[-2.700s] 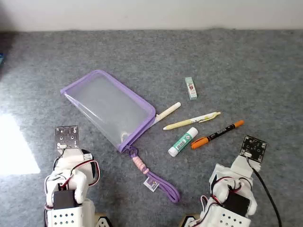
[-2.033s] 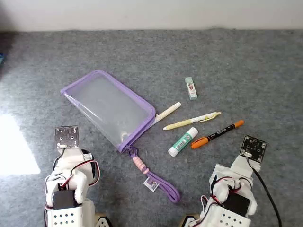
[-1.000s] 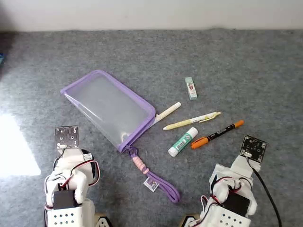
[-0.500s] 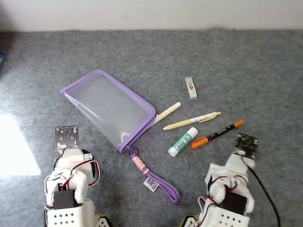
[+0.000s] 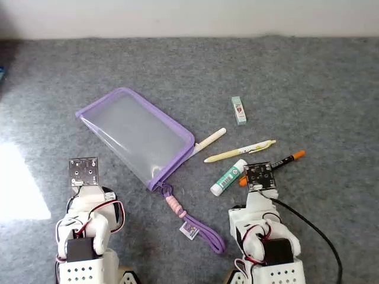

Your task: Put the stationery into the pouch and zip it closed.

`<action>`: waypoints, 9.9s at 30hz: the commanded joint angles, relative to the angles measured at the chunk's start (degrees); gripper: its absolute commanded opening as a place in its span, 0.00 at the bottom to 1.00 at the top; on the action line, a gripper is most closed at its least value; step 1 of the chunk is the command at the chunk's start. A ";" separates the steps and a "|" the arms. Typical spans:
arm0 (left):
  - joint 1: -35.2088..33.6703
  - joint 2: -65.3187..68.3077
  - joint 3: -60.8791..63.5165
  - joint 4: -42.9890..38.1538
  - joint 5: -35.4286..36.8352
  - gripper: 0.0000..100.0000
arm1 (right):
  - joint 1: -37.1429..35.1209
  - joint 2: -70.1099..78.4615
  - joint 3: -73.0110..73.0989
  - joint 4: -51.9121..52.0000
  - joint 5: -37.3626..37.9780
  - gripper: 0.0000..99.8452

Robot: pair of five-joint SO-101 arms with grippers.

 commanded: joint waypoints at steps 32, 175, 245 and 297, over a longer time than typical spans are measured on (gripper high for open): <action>-0.44 -0.70 -0.57 0.18 -0.53 0.01 | 3.03 15.08 -26.99 -11.21 6.68 0.01; 6.15 -0.70 -16.75 5.80 3.34 0.27 | -37.05 66.51 -67.08 -9.27 8.79 0.01; -2.37 -0.62 -20.62 7.56 9.76 0.01 | -11.82 57.01 -71.21 0.31 18.90 0.01; 7.47 -0.62 -14.20 -8.79 3.52 0.02 | -12.00 56.40 -69.54 1.10 18.73 0.01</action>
